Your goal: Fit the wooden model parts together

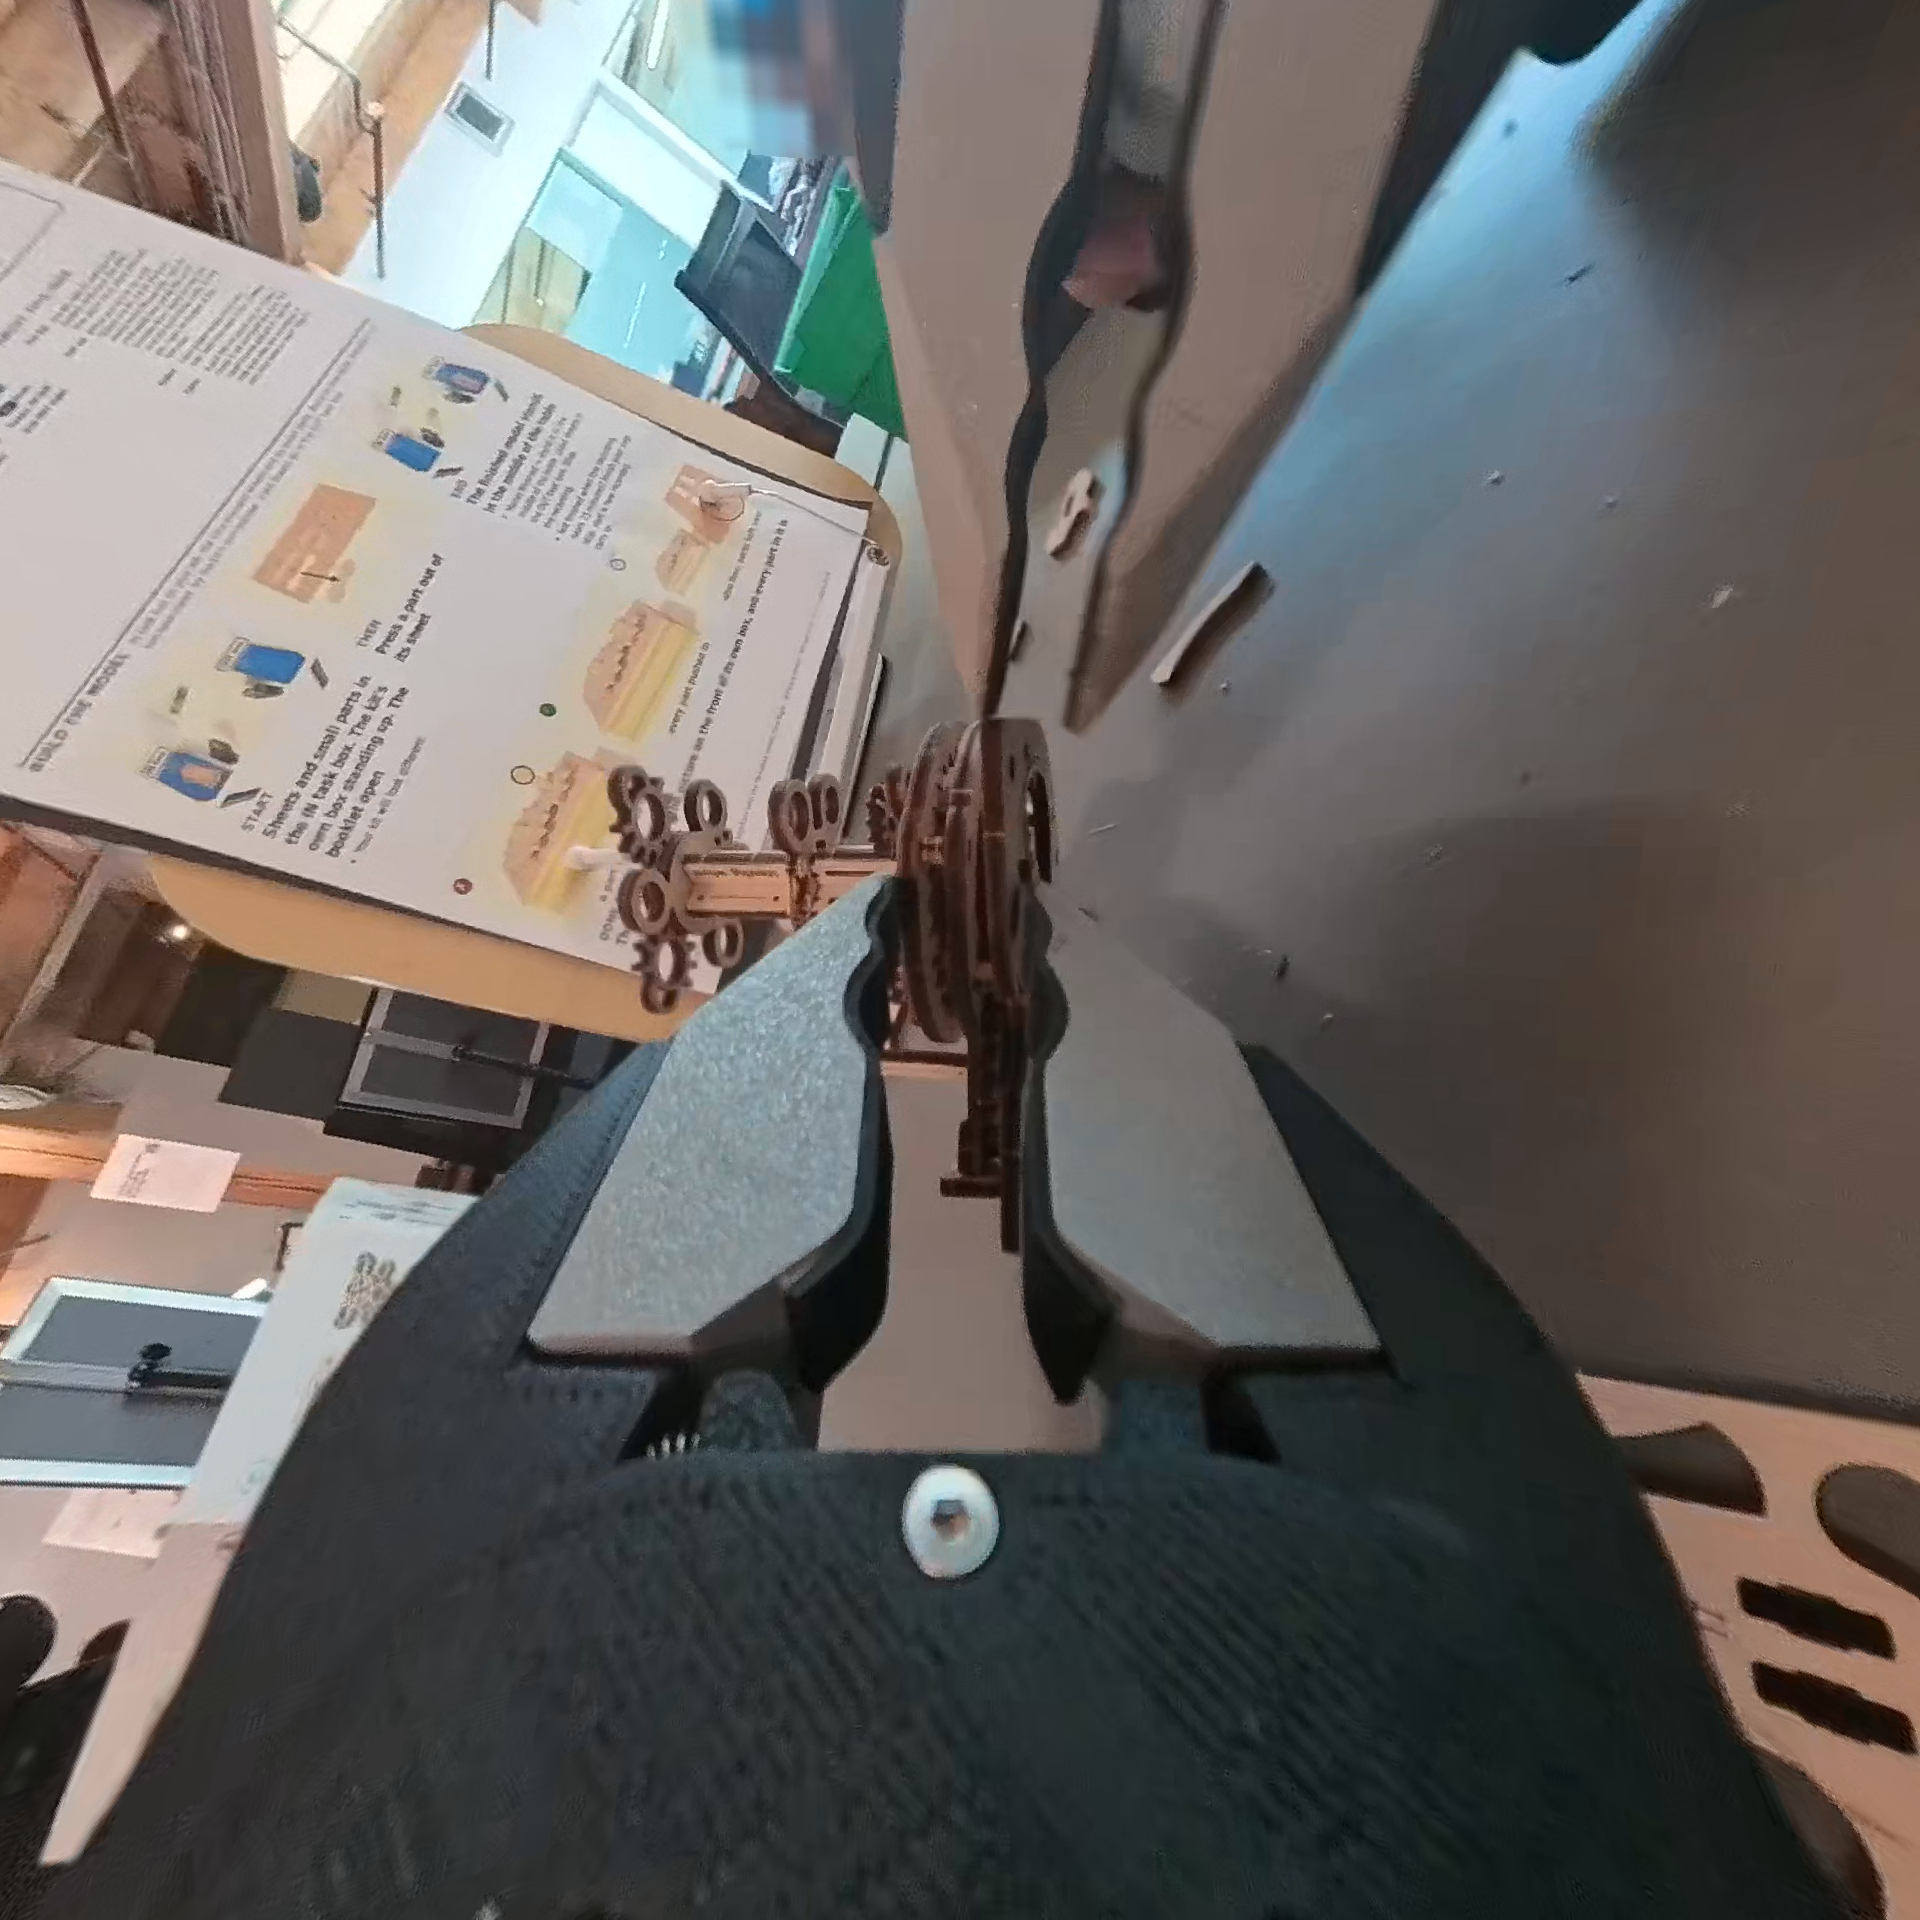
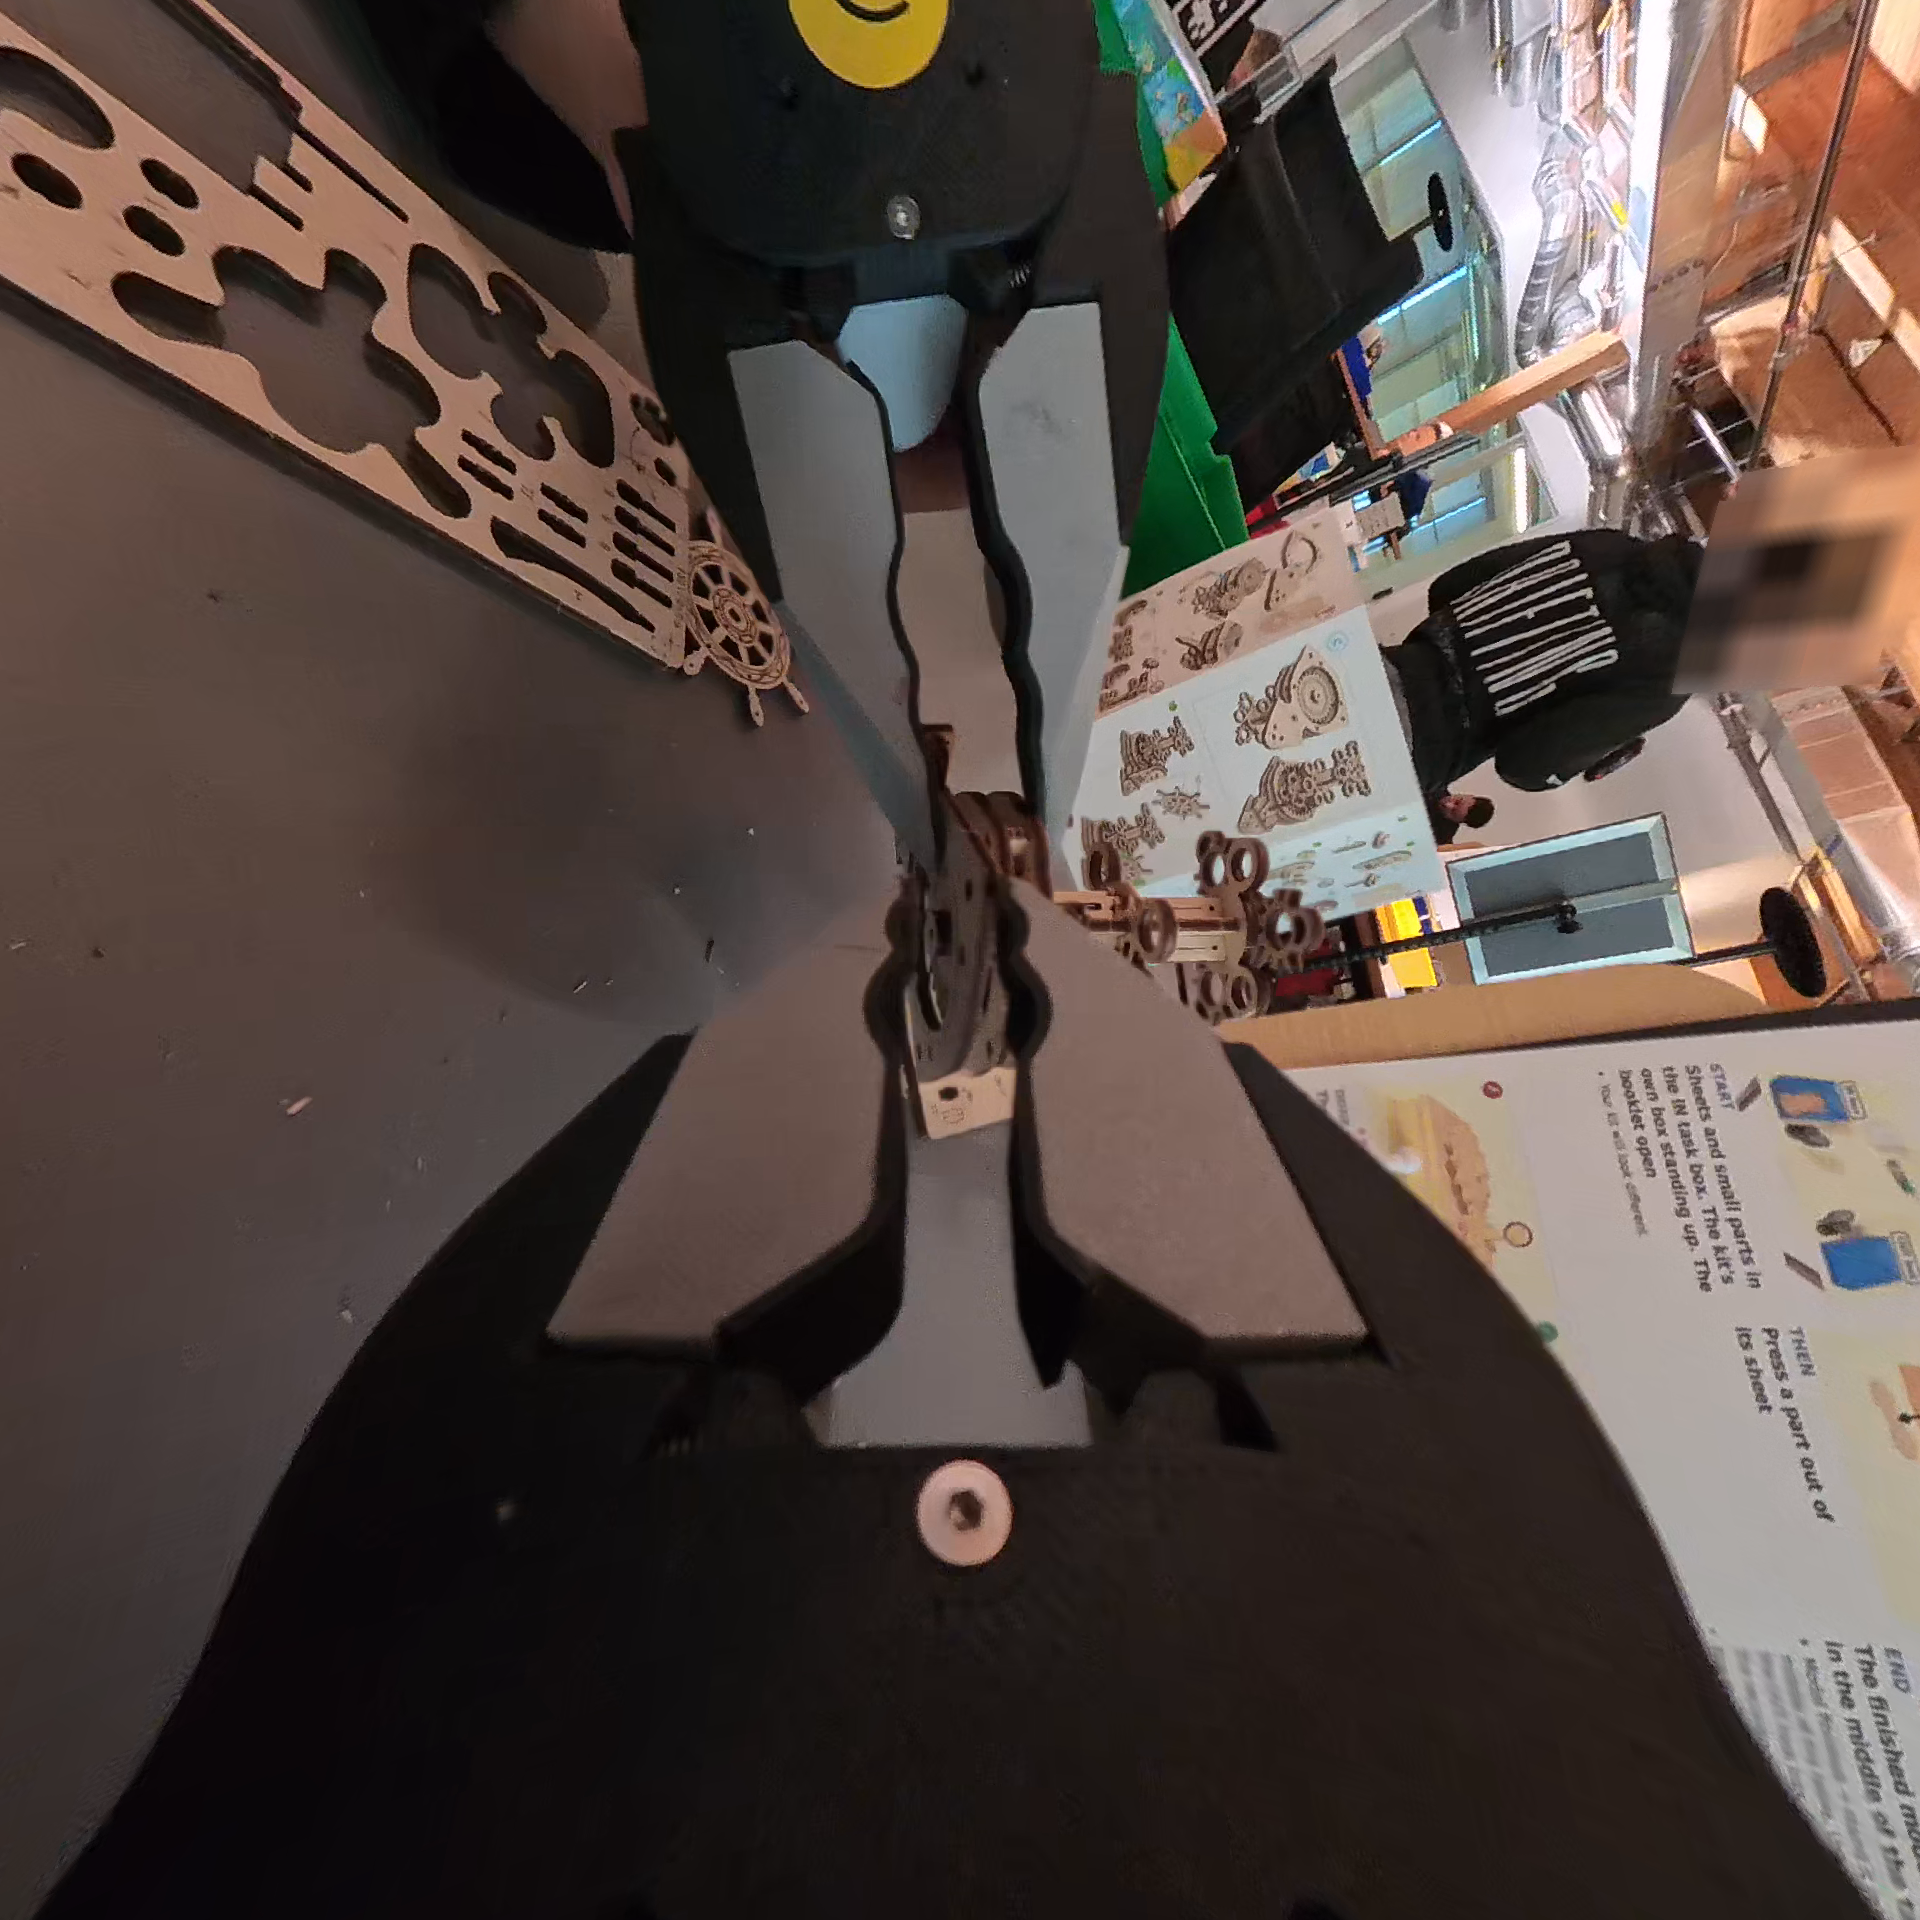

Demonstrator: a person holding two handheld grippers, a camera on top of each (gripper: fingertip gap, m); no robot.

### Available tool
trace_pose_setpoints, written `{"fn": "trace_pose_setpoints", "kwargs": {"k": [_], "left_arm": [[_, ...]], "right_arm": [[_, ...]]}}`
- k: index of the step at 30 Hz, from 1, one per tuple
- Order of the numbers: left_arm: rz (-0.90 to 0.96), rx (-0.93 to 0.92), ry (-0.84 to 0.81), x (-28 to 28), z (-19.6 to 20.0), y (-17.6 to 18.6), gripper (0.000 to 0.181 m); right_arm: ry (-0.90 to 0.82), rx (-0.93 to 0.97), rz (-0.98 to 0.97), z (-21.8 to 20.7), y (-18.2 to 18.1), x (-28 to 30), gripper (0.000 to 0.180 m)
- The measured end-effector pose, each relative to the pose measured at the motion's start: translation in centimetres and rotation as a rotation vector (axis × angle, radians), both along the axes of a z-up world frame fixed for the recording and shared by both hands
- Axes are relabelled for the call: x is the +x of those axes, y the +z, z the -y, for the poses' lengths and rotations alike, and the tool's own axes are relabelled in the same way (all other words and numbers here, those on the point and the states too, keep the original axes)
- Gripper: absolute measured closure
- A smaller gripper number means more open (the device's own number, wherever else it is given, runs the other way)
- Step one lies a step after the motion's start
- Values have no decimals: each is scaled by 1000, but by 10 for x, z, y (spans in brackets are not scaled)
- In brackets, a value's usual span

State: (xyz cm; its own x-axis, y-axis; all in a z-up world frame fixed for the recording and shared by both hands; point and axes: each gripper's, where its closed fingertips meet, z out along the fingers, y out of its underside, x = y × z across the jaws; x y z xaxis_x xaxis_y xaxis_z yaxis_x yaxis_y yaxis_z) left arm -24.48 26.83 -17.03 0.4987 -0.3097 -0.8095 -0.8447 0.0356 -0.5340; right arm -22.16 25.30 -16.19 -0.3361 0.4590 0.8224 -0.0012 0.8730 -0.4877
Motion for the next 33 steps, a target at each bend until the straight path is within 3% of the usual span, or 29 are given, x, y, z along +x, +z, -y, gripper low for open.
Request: {"fn": "trace_pose_setpoints", "kwargs": {"k": [1,4,5,7,10,14,19,23,33], "left_arm": [[11,1,-1,0,0,1,161],[-12,-7,-14,1,1,-3,162],[-19,-15,-18,2,2,-5,161],[-14,-34,-15,3,1,-8,161],[-1,-44,-22,5,2,-7,161],[37,-69,-47,7,3,-9,161],[257,-200,-206,14,23,-4,160],[361,-210,-111,-7,12,2,153],[319,-290,-150,7,15,-11,154]], "right_arm": [[8,0,-1,2,0,0,165],[-20,1,-16,-3,1,-3,175],[-42,7,-29,-7,2,-5,165],[-29,-5,-7,-4,-2,-6,166],[-23,7,24,-1,-10,-8,177],[-24,7,43,-2,-11,-8,177],[-11,-31,116,-9,-22,-4,180],[53,-91,130,0,-19,-2,180],[170,-10,164,11,-23,3,180]]}}
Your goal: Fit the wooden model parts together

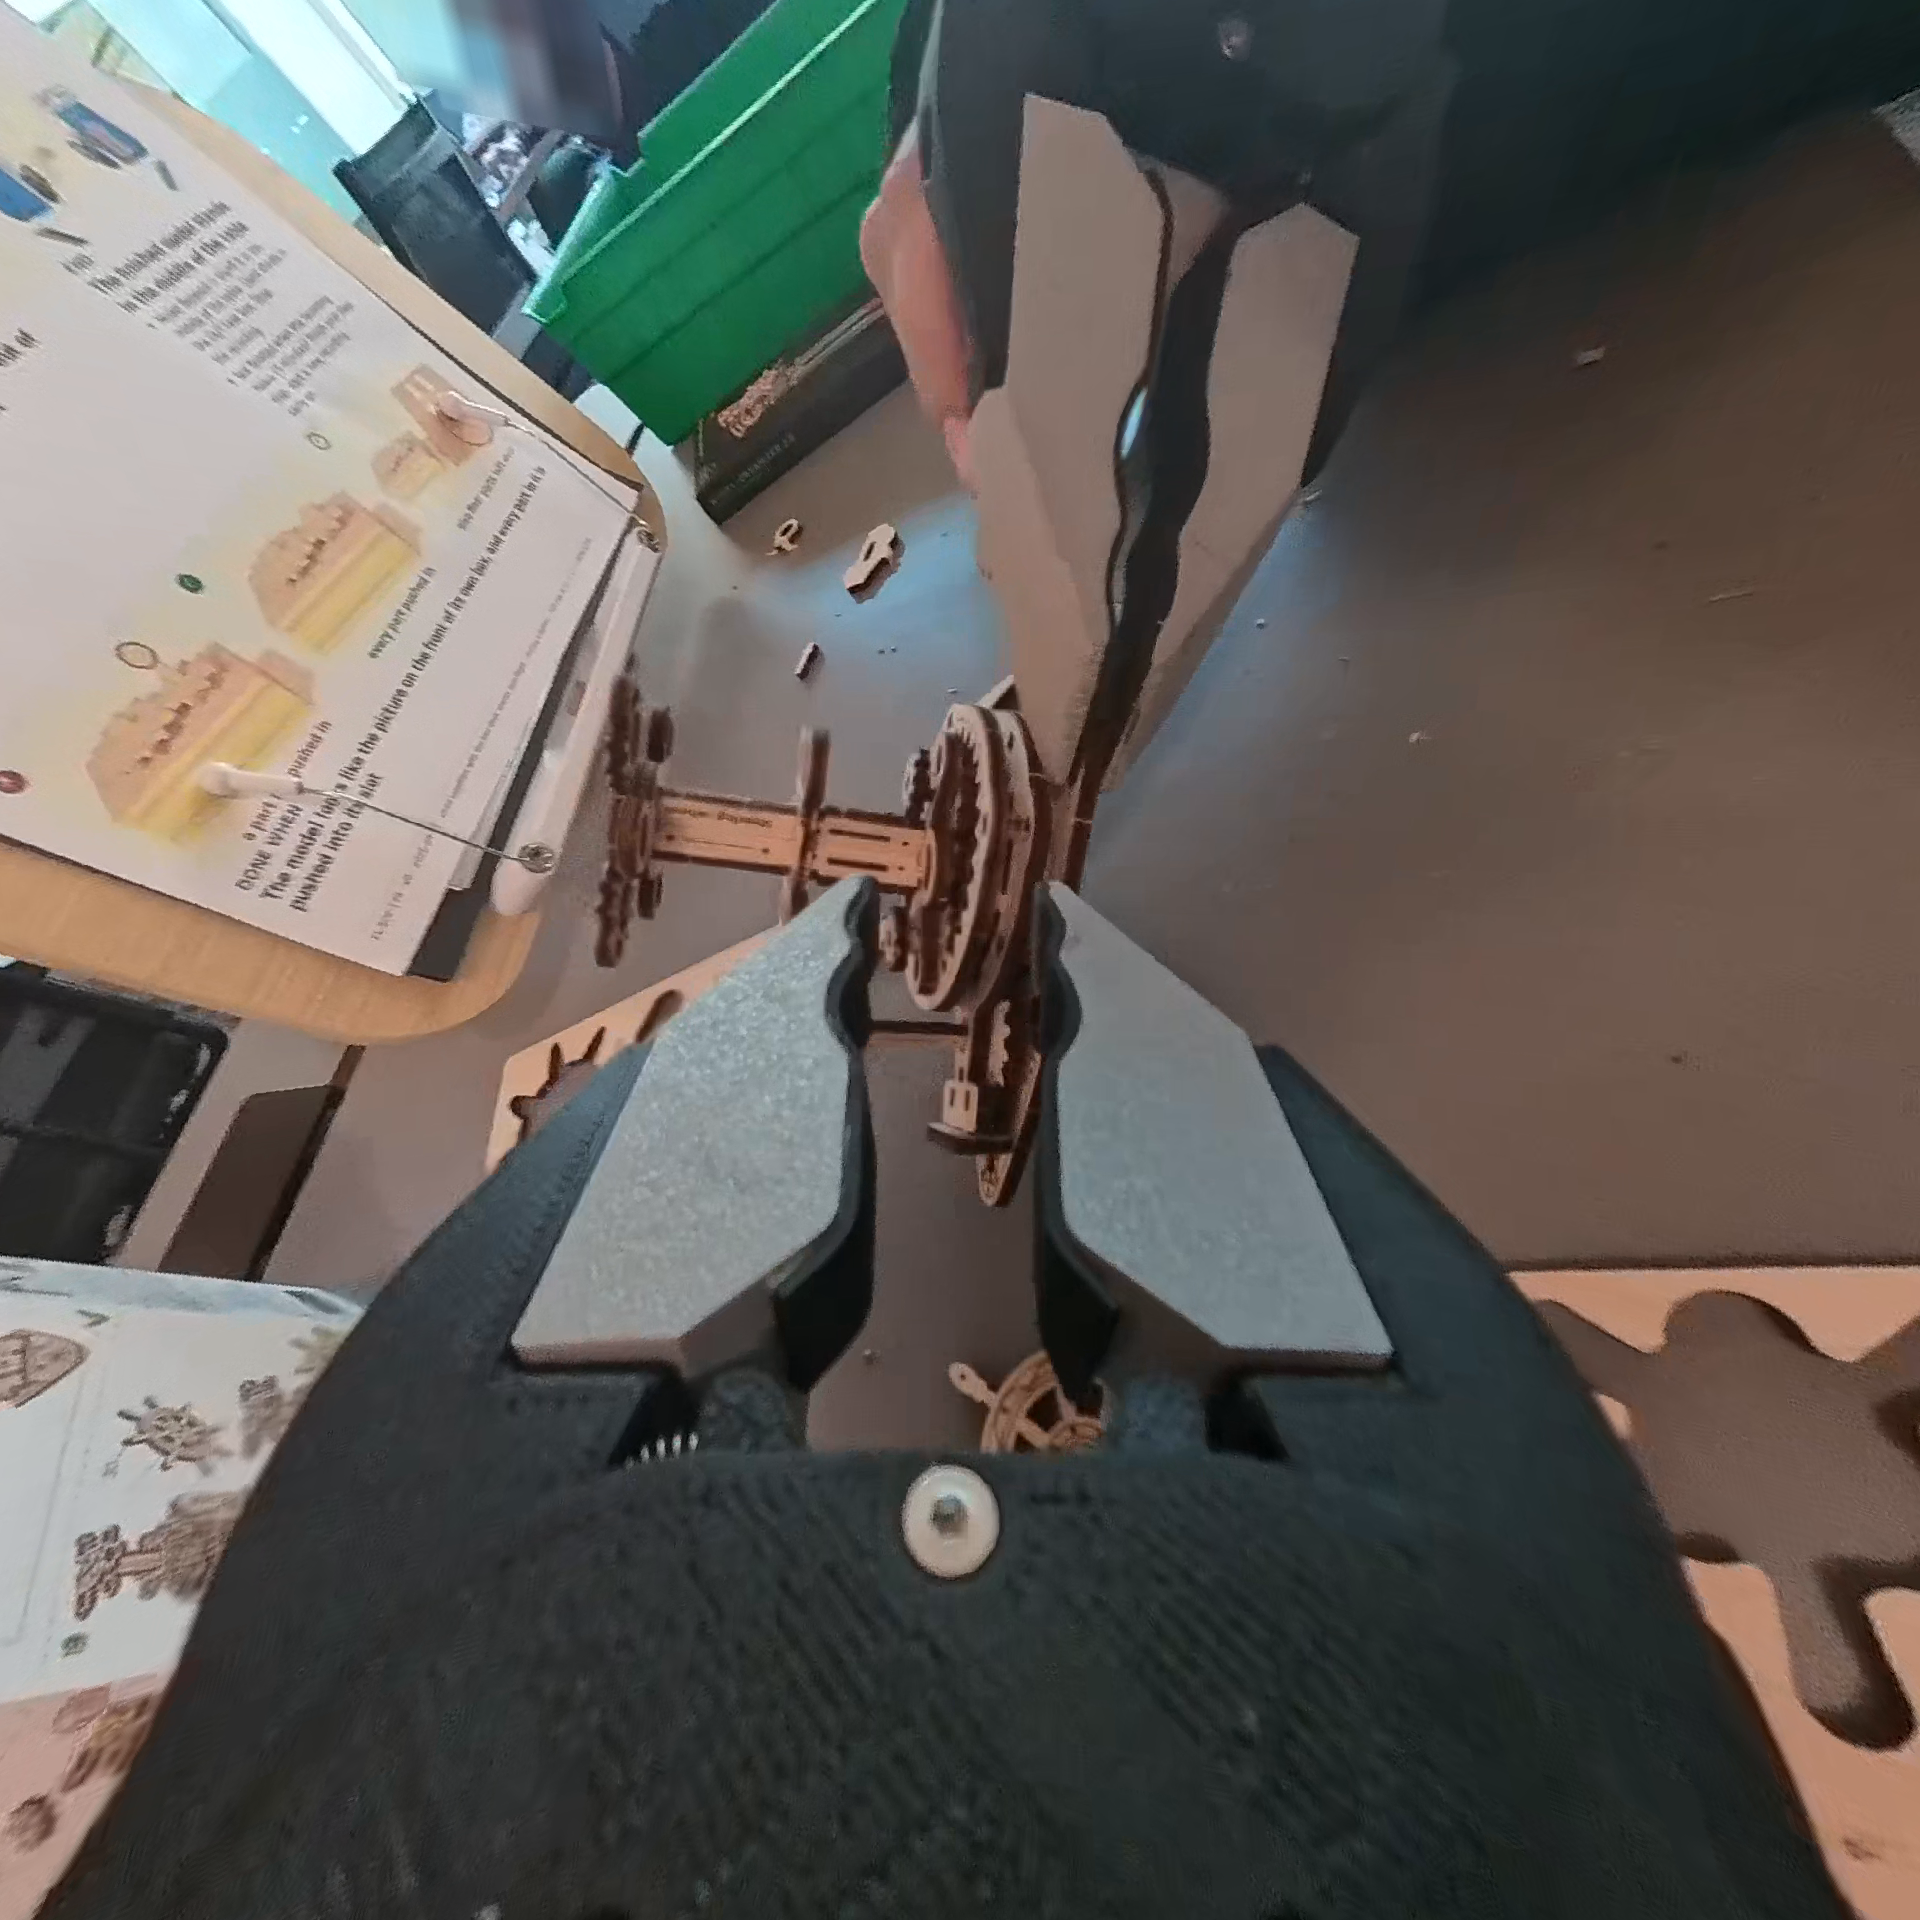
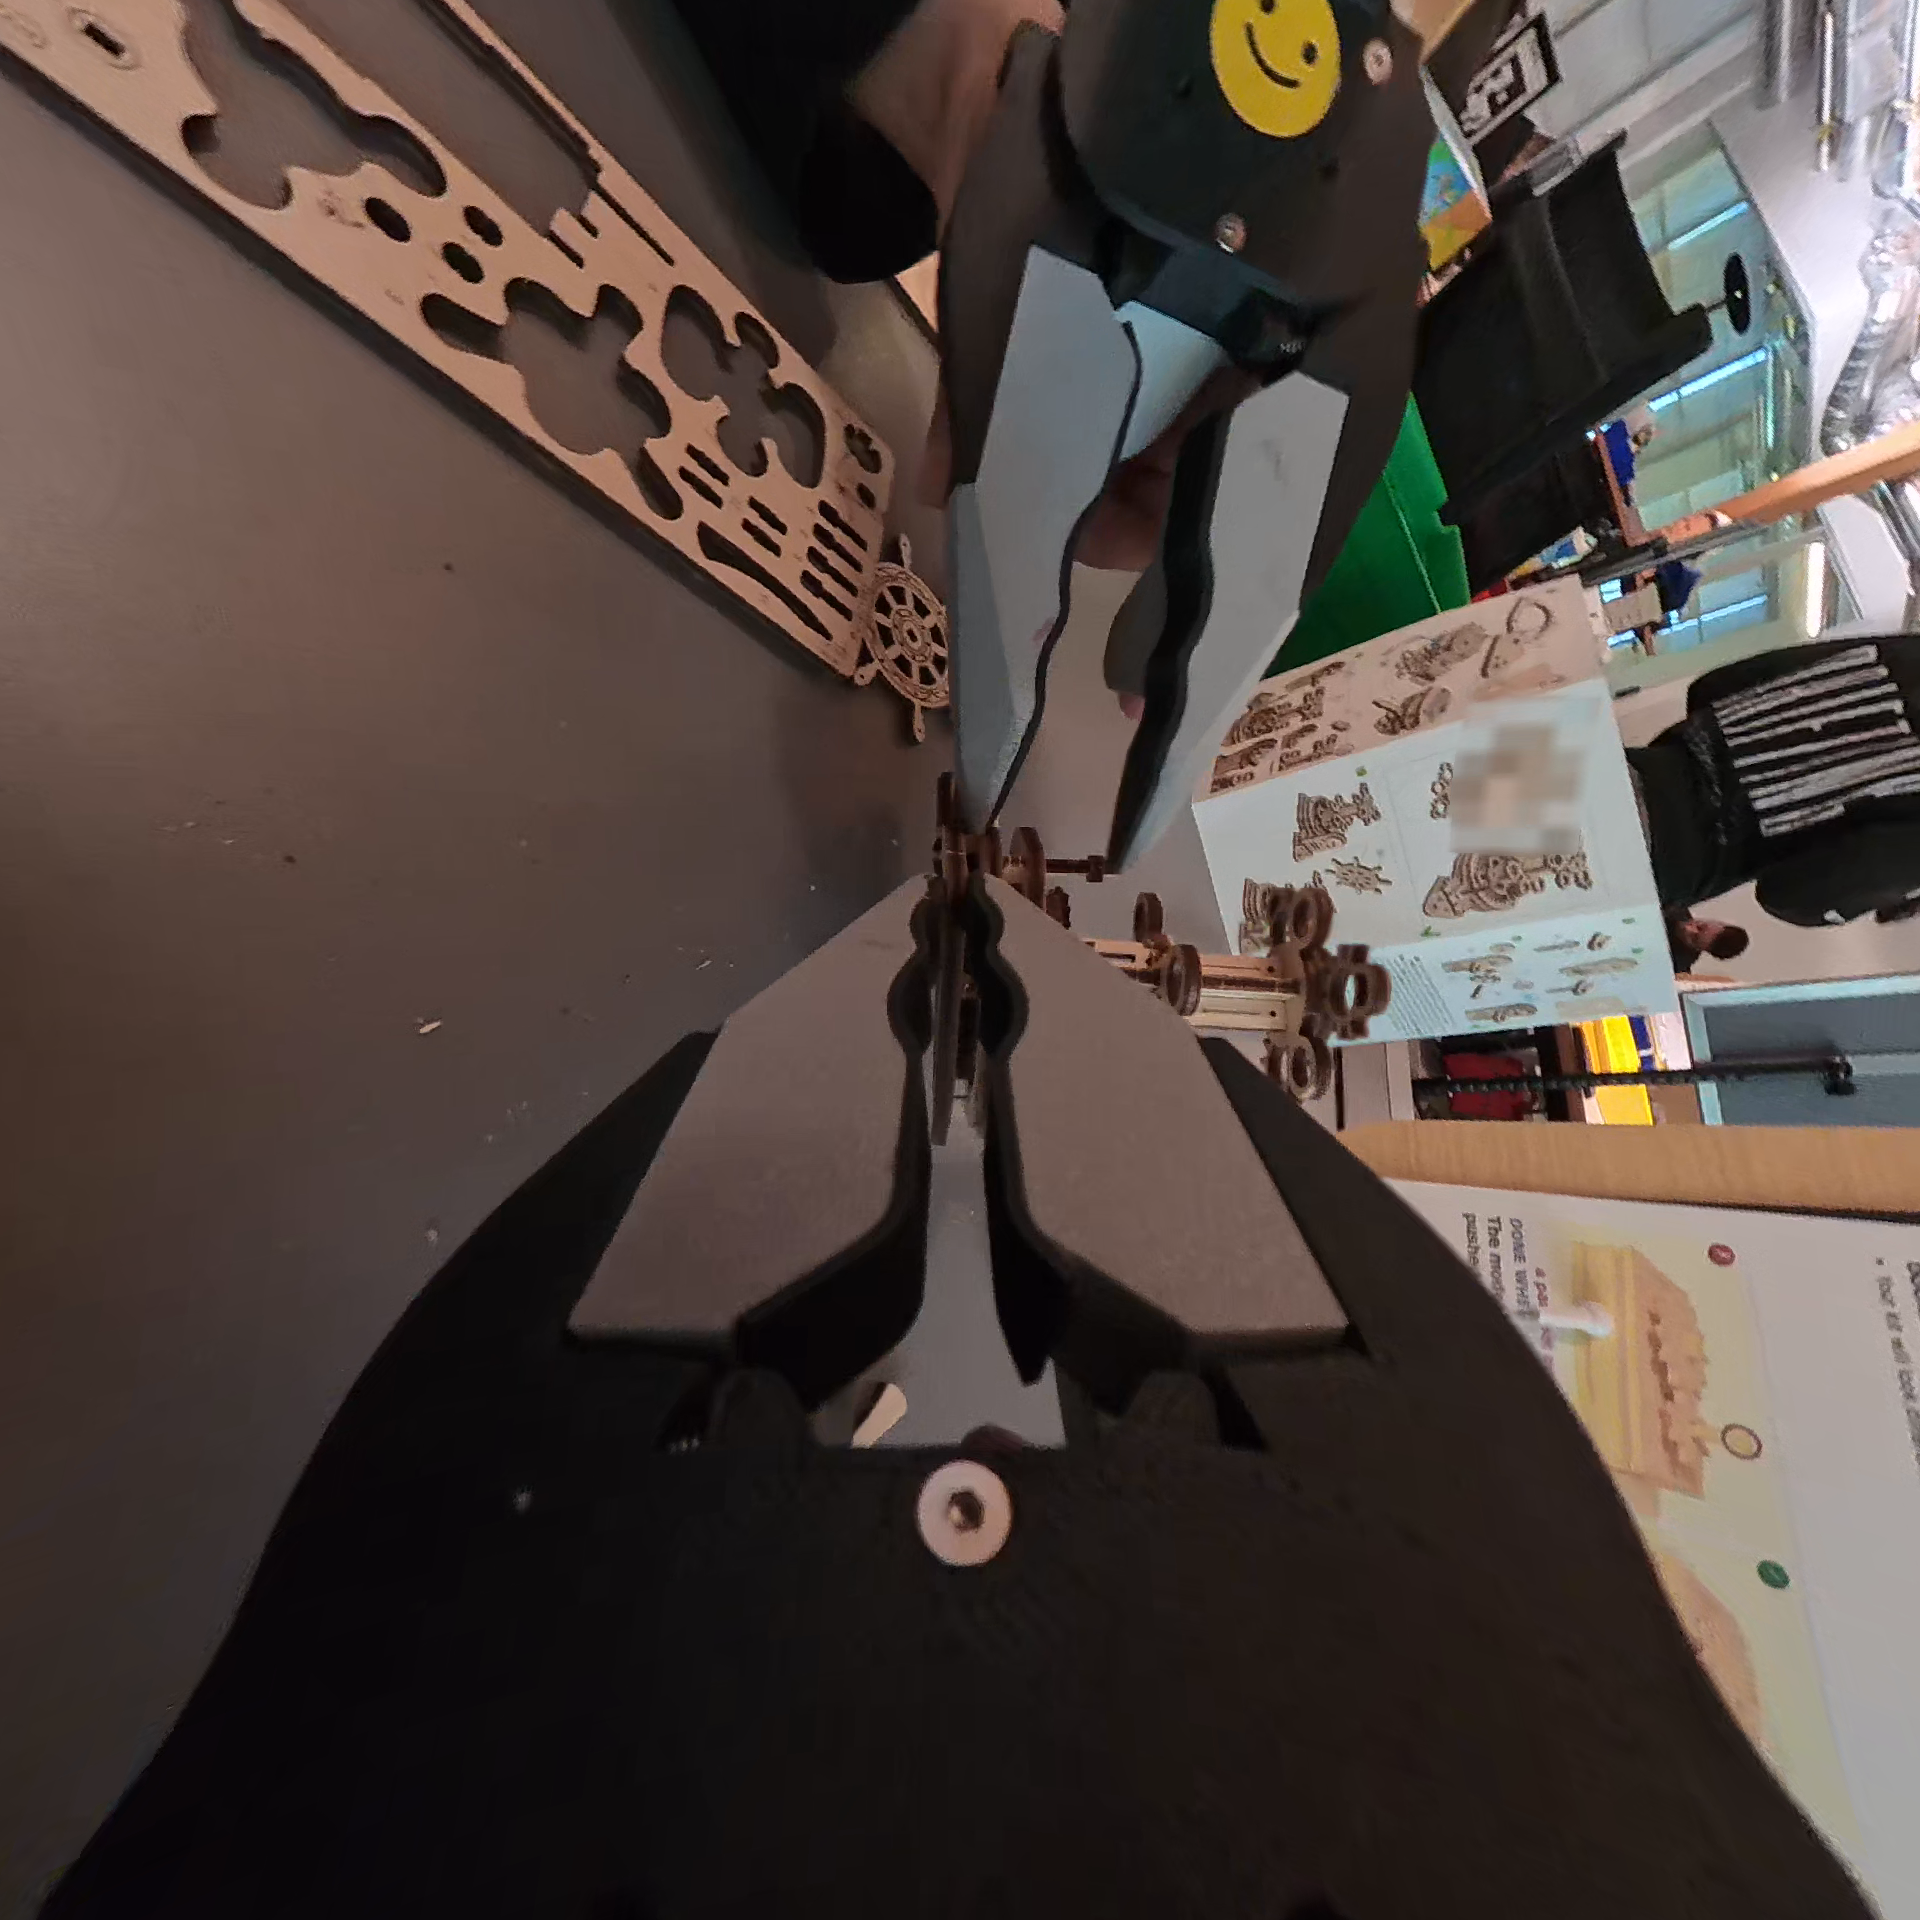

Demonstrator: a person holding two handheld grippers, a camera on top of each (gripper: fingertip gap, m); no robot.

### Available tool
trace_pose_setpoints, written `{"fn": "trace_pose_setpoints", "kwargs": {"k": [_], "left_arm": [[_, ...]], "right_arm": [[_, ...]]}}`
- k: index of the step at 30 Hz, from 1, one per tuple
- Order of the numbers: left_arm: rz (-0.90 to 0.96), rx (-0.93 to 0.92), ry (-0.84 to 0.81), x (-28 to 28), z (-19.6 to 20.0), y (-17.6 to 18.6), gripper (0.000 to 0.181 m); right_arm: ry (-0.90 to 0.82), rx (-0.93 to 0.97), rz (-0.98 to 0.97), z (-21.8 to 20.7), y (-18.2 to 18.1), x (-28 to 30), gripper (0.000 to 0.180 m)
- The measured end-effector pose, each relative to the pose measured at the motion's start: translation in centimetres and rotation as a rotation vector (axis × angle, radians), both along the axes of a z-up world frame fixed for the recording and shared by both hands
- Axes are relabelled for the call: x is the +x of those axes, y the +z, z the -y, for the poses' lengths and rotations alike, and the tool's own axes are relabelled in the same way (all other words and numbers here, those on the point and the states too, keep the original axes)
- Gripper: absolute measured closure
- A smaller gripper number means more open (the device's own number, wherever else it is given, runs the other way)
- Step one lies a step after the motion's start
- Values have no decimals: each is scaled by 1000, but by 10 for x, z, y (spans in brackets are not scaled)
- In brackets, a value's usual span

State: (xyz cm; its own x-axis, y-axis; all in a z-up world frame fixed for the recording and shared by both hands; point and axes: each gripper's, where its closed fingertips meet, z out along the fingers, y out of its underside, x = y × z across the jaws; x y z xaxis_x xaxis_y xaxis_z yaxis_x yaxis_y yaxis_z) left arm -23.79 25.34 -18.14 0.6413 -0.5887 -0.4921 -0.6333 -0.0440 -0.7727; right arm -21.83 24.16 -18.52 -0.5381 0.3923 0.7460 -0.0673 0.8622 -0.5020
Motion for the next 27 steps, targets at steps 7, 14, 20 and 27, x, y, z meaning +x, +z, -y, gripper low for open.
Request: {"fn": "trace_pose_setpoints", "kwargs": {"k": [7,14,20,27], "left_arm": [[-24,5,-50,11,0,-5,169],[-4,71,-99,18,-3,2,172],[64,100,-119,22,-12,6,173],[66,-43,-164,25,-21,4,173]], "right_arm": [[41,-99,27,6,6,1,180],[90,-260,50,7,17,6,180],[96,-388,75,-4,21,8,180],[87,-412,88,-12,19,9,180]]}}
